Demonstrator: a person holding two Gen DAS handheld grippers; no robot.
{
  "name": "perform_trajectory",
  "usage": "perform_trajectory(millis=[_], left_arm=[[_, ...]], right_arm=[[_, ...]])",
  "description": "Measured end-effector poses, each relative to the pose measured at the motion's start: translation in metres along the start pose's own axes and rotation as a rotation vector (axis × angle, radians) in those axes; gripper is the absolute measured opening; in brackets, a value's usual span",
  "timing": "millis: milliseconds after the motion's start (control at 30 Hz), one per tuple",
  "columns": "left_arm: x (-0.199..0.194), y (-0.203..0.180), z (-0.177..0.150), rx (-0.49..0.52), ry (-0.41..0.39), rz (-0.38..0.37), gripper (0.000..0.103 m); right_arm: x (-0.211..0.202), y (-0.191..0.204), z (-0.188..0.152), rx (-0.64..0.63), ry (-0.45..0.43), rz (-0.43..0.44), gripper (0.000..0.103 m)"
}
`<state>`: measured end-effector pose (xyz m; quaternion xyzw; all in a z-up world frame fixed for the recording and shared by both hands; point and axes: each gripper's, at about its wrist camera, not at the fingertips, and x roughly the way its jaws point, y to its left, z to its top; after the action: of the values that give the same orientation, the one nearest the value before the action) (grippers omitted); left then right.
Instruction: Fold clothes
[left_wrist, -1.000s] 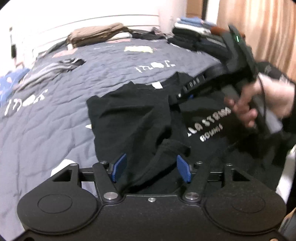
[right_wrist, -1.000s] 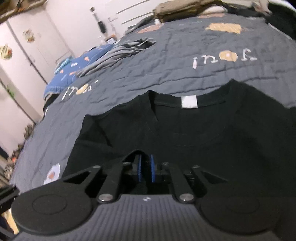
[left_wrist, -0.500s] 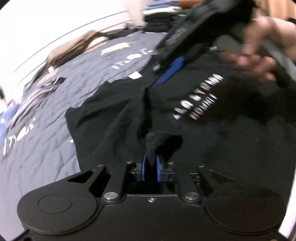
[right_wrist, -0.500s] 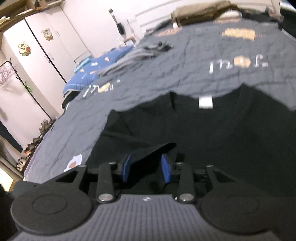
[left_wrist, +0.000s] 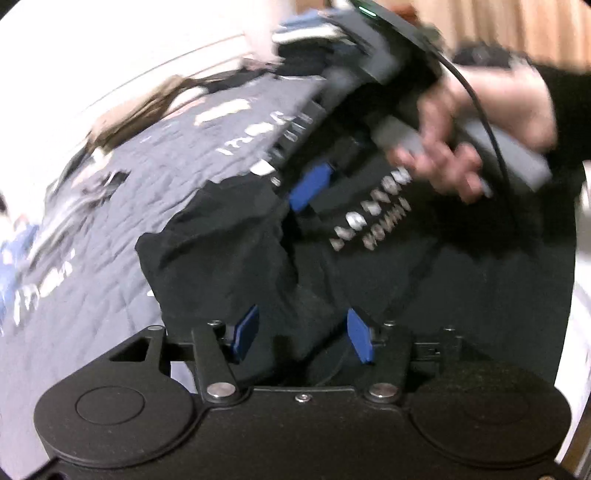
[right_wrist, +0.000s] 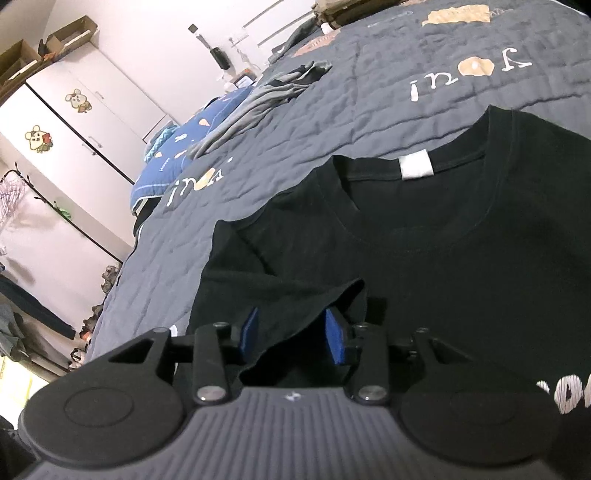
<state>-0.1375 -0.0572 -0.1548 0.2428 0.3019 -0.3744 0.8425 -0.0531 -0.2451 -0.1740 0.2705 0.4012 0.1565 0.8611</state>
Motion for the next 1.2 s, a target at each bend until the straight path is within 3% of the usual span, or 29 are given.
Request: perform_trajectory(millis=[133,233,433,467,533,567,767,867,1100,1200], left_arm=[[0.011,0.008,0.006,-0.144,0.009,-0.013,0.048],[0.017,0.01,0.007,-0.216,0.034,-0.036,0.035],[0.032,0.006,0.004,-0.244,0.108,-0.023,0.027],[0.032,0.006,0.003,-0.252,0.11,-0.023,0.021],[0.03,0.01,0.003,-0.28,0.107,-0.035,0.016],[0.027,0.012,0.004,-0.277,0.099,-0.044,0.015],[-0.003,0.03,0.006,-0.266,0.034,-0.118,0.012],[-0.011,0.033,0.003,-0.233,0.05,-0.145,0.012],[0.007,0.021,-0.009,-0.141,0.189,-0.144,0.013],[-0.004,0.03,-0.006,-0.19,0.136,-0.181,0.019]], right_arm=[[0.002,-0.002,0.0,0.032,0.006,-0.002,0.039],[0.004,-0.004,0.001,0.05,0.005,-0.003,0.039],[0.007,-0.006,-0.001,0.072,-0.003,-0.008,0.039],[0.007,-0.006,-0.001,0.072,-0.005,-0.009,0.035],[0.007,-0.005,-0.001,0.061,-0.017,-0.004,0.016],[0.006,-0.004,-0.001,0.054,-0.019,-0.003,0.002],[-0.019,0.004,0.009,0.065,-0.048,0.039,0.001],[-0.028,0.006,0.013,0.053,-0.021,0.028,0.001],[0.006,0.002,-0.006,-0.094,0.193,-0.134,0.004],[-0.001,0.007,-0.002,-0.13,0.204,-0.145,0.006]])
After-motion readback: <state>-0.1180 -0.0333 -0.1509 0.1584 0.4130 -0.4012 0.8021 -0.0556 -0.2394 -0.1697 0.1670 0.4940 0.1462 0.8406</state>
